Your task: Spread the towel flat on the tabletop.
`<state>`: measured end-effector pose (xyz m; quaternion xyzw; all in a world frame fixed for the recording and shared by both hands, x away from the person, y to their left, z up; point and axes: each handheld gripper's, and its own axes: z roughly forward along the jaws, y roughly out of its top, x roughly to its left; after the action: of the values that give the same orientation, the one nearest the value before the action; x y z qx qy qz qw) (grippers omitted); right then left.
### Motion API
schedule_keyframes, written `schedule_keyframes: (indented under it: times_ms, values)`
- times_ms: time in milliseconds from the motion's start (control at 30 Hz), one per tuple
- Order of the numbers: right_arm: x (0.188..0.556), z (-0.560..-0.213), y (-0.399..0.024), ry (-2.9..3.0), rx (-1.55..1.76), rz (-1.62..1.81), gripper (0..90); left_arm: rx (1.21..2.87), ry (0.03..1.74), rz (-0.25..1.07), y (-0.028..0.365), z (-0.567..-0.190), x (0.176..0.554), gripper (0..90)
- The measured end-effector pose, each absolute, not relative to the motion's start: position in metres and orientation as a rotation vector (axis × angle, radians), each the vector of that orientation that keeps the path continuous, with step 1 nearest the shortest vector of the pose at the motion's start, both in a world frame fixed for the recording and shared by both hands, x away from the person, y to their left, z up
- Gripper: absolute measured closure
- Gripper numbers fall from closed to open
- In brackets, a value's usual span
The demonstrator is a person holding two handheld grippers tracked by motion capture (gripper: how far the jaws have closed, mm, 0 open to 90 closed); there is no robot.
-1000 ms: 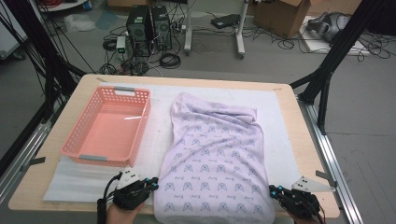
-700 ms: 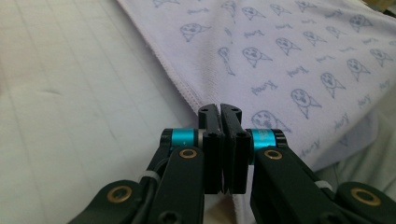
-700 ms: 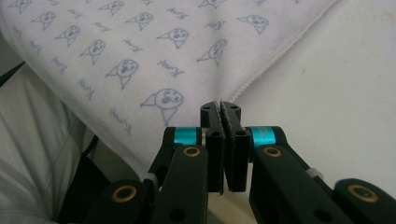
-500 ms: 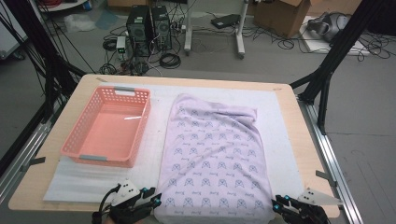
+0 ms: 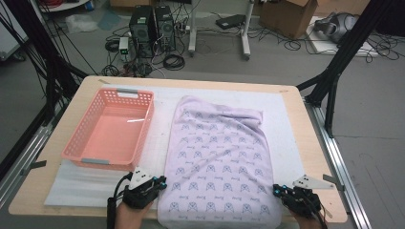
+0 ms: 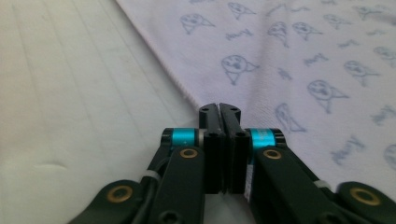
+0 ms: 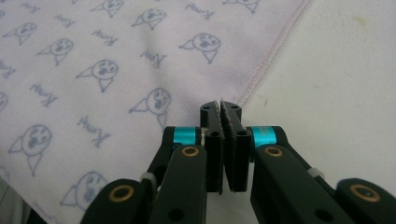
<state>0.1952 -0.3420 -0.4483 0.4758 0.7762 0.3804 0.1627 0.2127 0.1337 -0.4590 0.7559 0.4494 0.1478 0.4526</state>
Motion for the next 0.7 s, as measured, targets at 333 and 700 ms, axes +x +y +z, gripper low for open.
schedule_keyframes:
  times_ms: [333,700]
  values:
    - [0.173,-0.436,-0.364,2.209,1.359,1.223,89.1,1.843,1.090,0.279,0.152,-0.448,0.193,88.8]
    - [0.147,-0.436,-0.366,2.258,1.335,1.155,69.6,1.904,1.007,0.304,0.146,-0.451,0.171,69.9]
